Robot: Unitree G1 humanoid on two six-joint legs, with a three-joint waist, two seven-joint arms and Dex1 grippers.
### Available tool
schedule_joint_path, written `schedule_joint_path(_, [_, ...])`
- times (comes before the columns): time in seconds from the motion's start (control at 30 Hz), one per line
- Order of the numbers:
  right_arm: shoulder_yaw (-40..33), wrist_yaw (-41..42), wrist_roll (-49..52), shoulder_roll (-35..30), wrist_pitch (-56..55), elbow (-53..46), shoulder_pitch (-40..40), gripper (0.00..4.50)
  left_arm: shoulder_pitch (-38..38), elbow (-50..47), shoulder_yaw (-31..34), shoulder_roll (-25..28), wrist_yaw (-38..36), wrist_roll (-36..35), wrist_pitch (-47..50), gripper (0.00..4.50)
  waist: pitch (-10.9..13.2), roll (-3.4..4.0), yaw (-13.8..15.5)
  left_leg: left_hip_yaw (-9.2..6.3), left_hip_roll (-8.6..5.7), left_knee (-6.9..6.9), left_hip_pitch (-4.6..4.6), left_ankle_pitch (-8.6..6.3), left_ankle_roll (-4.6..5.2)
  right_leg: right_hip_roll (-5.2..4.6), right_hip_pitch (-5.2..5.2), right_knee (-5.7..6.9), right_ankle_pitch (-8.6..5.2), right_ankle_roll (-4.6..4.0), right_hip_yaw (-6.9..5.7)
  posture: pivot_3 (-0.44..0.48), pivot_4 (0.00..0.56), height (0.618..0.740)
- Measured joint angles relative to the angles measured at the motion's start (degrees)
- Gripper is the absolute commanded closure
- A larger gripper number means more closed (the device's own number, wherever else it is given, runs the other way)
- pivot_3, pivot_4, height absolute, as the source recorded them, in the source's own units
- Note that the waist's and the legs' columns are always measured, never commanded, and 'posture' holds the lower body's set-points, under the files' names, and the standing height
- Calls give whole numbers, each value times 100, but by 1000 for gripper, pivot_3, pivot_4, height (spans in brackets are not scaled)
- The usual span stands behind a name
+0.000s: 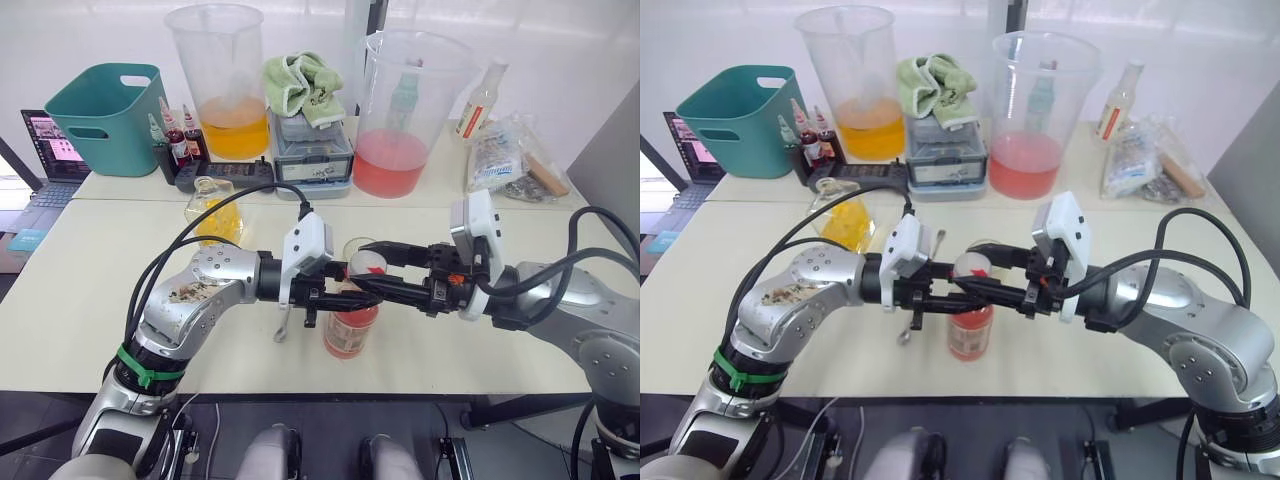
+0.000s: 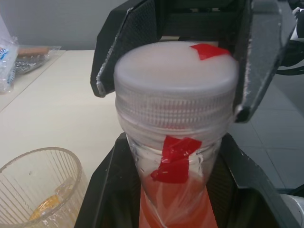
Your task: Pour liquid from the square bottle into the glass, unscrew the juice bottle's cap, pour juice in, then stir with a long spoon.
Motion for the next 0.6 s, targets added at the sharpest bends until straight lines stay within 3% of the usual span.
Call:
schedule_joint_path(0.17, [532, 1575, -717, -70, -610, 848, -566, 2794, 110, -132, 49, 82, 14, -12, -12, 3190, 0, 0, -62, 0, 0, 0, 0, -17, 29, 4, 0, 0, 0, 0, 0, 0, 150, 739])
schedule_joint_path(0.37, [1462, 3884, -1690, 248, -1397, 2655, -1978, 2794, 245, -245, 188, 148, 77, -47, 5, 3190, 0, 1, -116, 0, 1, 0, 0, -15, 25, 6, -6, 5, 0, 0, -1, 0, 150, 739])
schedule_joint_path(0.6, [1837, 5196, -2231, 669, -1703, 3785, -2804, 2794, 340, -349, 262, 200, 118, -92, 15, 3190, 1, 1, -110, 3, 1, -1, -1, 7, -12, 4, -8, 8, 1, 0, -3, 0, 150, 739])
